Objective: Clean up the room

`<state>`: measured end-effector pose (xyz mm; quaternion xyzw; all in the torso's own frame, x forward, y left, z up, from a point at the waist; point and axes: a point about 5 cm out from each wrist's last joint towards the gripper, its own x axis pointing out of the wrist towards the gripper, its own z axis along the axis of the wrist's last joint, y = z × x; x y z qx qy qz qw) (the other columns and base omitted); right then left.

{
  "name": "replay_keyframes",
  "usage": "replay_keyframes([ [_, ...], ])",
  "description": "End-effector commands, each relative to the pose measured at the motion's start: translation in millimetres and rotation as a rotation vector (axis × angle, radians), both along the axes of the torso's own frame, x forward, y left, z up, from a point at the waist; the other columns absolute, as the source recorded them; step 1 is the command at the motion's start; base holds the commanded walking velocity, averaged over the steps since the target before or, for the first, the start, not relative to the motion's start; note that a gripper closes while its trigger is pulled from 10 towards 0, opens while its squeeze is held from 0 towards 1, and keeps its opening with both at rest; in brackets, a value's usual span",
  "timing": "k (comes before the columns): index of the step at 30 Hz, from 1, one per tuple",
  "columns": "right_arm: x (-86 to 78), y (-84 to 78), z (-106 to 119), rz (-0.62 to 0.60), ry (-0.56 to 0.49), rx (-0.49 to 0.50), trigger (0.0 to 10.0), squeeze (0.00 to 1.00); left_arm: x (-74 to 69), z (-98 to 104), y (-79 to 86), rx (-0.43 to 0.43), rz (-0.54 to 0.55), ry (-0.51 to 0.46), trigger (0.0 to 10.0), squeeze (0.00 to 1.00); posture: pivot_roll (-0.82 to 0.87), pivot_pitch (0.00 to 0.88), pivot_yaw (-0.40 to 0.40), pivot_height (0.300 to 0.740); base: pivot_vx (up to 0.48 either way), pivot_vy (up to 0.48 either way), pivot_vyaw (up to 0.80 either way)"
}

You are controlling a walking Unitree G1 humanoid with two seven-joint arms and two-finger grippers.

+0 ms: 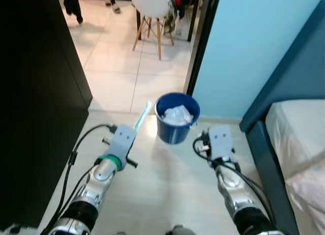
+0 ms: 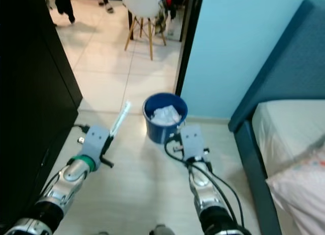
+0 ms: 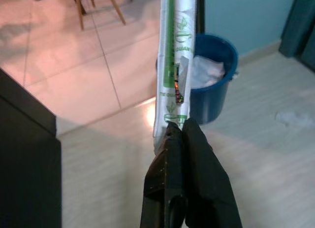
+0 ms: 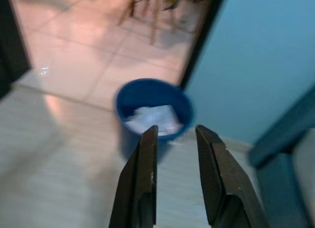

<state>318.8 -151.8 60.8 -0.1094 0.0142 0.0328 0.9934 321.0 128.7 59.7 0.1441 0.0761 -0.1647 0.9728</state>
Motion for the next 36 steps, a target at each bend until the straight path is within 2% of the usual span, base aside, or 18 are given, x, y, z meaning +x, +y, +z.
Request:
replay_keyframes([
  [1, -2.4, 1.0, -3.6, 0.005, 0.013, -0.004, 10.0, 0.0, -3.6, -4.5, -0.7, -0.001, -0.008, 0.019, 10.0, 0.0, -0.03, 0.027, 0.068, 0.714, 0.0, 0.0, 0.0],
  [8, -0.8, 3.3, -2.1, 0.008, 0.008, -0.01, 10.0, 0.0, -3.1, 1.8, -4.9, 0.052, -0.037, -0.038, 10.0, 0.0, -0.03, 0.026, 0.068, 0.714, 0.0, 0.0, 0.0],
  [10, 0.1, 4.7, -1.4, 0.012, 0.007, -0.012, 10.0, 0.0, 0.8, 6.5, -4.1, 0.001, -0.024, -0.035, 10.0, 0.0, -0.03, 0.025, 0.067, 0.714, 0.0, 0.0, 0.0],
  [13, 0.4, 5.8, -1.0, 0.014, 0.006, -0.013, 10.0, 0.0, 2.0, 8.3, -3.9, -0.016, -0.021, -0.039, 10.0, 0.0, -0.03, 0.026, 0.067, 0.714, 0.182, 0.0, 0.0],
  [22, 0.5, 6.6, -0.9, 0.008, 0.006, 0.003, 10.0, 0.0, 0.9, 10.0, -5.2, -0.047, -0.038, -0.037, 10.0, 0.0, -0.03, 0.028, 0.064, 0.714, 0.425, 0.0, 0.0],
  [32, 0.8, 4.4, -0.8, -0.001, 0.008, -0.006, 10.0, 0.0, 0.0, 9.7, -5.5, -0.056, -0.037, -0.034, 10.0, 0.0, -0.03, 0.034, 0.062, 0.714, 0.472, 0.0, -0.73],
  [36, 0.8, 4.0, -0.4, 0.0, 0.005, -0.01, 10.0, 0.0, 0.0, 9.7, -5.2, -0.056, -0.035, -0.034, 10.0, 0.0, -0.03, 0.036, 0.062, 0.714, 0.472, 0.0, 0.0],
])
